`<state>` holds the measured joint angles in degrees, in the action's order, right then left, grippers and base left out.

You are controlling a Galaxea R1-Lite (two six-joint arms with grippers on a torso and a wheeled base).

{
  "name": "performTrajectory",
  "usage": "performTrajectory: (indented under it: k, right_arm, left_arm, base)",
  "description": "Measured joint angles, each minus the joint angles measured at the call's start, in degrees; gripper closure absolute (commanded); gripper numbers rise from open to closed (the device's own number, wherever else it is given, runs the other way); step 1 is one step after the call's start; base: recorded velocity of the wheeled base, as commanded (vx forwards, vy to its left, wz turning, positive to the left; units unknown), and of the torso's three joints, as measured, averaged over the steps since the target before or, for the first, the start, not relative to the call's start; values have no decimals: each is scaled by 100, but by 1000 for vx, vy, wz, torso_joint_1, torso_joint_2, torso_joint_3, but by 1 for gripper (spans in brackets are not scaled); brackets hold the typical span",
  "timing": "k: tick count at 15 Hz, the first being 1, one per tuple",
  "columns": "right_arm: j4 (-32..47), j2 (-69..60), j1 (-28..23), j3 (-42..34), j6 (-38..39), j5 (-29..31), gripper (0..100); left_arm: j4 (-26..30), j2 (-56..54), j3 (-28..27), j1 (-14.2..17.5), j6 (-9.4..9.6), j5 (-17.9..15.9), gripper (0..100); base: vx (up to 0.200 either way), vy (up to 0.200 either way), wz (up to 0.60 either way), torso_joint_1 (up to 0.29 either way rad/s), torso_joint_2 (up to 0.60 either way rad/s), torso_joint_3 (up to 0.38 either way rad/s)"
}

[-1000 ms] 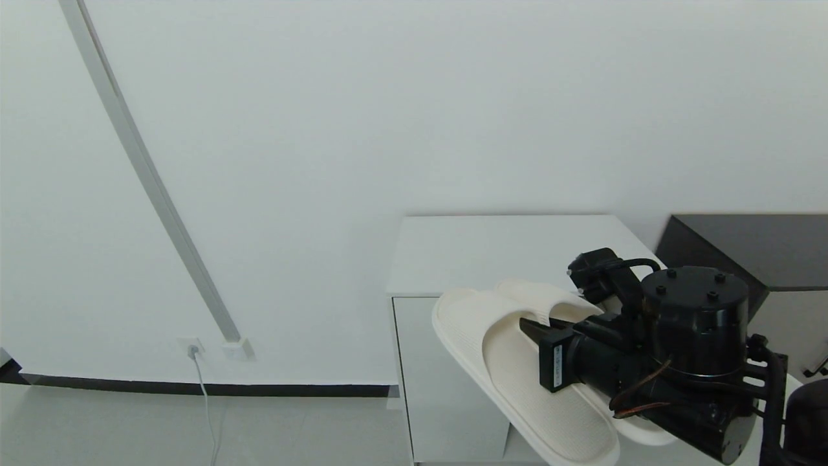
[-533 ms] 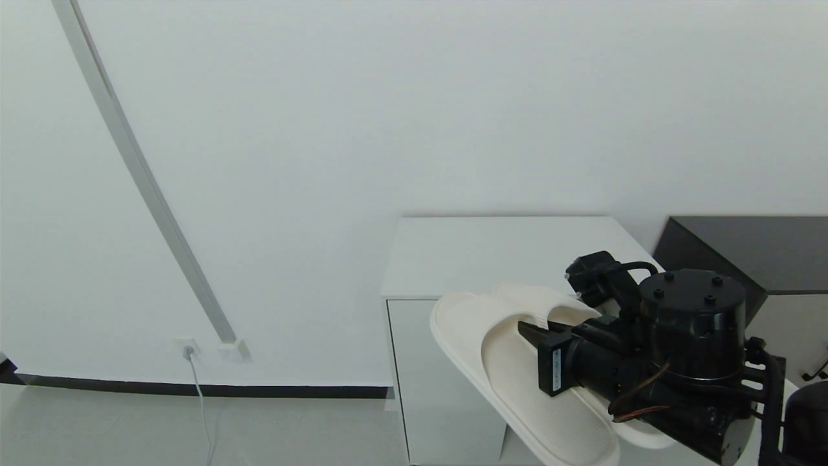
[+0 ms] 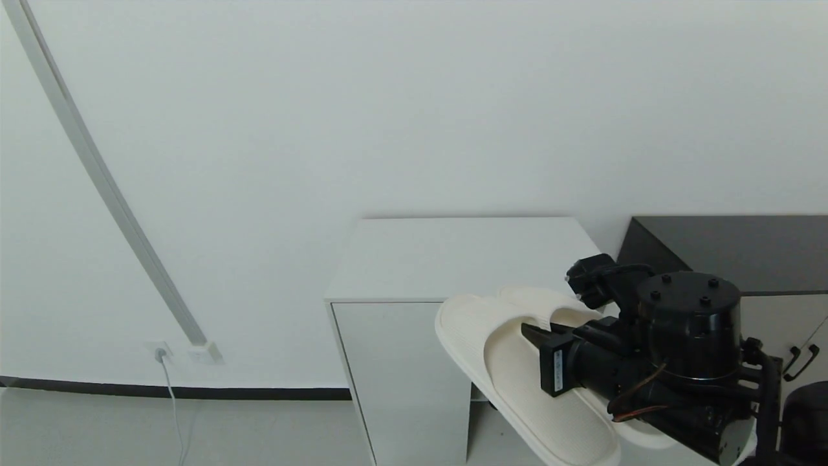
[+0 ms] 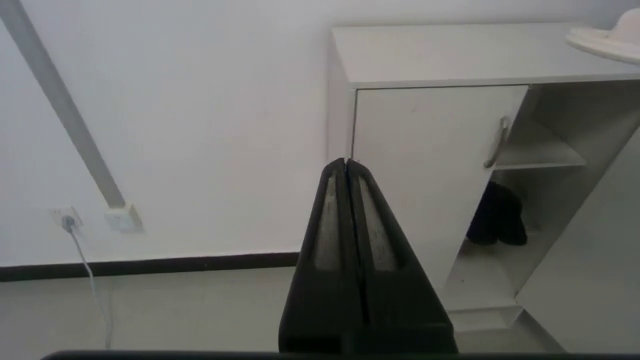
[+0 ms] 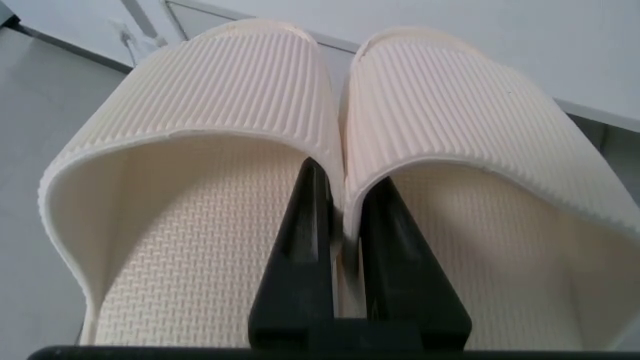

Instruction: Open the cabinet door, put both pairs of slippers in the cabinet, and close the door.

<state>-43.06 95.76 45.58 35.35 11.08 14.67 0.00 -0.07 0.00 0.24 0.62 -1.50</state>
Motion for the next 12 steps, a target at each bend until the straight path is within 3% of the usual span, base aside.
performTrajectory:
  k: [5, 12]
  right_arm:
    - [6, 57, 0, -2, 0, 5, 100]
    - [-13, 61, -7, -32, -77, 17, 100]
  left_arm:
    - [0, 0, 0, 0, 0, 0, 100]
    - [0, 0, 0, 2, 2, -6, 100]
  base:
    - [0, -200, 0, 3, 1, 5]
    - [0, 0, 0, 0, 0, 0]
